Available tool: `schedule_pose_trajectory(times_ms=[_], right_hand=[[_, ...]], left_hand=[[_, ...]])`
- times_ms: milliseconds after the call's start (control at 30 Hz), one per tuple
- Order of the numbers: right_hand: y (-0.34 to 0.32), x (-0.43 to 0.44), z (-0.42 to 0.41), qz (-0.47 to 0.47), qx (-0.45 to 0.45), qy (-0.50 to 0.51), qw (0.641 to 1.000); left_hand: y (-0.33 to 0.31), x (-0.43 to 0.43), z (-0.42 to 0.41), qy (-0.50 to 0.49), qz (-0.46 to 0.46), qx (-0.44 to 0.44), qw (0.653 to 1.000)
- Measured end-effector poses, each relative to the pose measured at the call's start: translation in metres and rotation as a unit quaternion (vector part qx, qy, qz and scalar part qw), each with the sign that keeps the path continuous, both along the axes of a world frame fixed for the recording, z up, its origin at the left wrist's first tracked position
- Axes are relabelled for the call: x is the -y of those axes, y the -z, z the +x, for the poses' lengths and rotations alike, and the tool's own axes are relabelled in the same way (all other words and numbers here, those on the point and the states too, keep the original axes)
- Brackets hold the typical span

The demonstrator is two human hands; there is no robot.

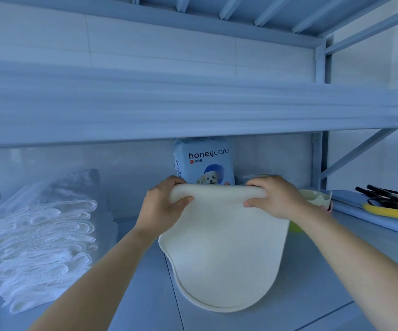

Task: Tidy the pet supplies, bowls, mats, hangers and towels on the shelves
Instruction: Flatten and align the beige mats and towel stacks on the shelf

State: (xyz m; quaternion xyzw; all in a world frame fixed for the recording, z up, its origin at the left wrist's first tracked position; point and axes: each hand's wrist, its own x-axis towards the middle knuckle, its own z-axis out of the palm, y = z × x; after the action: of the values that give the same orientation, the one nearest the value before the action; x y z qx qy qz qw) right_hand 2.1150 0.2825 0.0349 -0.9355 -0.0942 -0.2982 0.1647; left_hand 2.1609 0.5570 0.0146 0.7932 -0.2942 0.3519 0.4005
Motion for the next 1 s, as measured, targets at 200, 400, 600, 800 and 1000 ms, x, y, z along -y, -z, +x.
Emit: schedule_pose_trajectory(times_ms=[200,400,600,800,1000], right_hand=[[0.023,0.025,0.042,0.025,0.020,0.001,0.999],[0.038,0.048,0.086,0.043,0.017,-0.016,0.999],[0.063,0.066,0.116,0.008,-0.041,-0.065,0.997],[0.077,0.087,0.134,0.086,-0.081,-0.153,0.981],[0.082,0.102,0.142,0.135,-0.085,-0.205,0.966]], left_hand=[[0.010,0.024,0.020,-0.017,-0.098,-0.080,0.992],[0.022,0.049,0.057,-0.033,-0.137,-0.177,0.974],[0.077,0.046,0.089,-0.063,0.005,-0.297,0.953],[0.096,0.066,0.093,-0.111,-0.041,-0.245,0.962],[0.090,0.085,0.068,-0.147,-0.075,-0.173,0.971]])
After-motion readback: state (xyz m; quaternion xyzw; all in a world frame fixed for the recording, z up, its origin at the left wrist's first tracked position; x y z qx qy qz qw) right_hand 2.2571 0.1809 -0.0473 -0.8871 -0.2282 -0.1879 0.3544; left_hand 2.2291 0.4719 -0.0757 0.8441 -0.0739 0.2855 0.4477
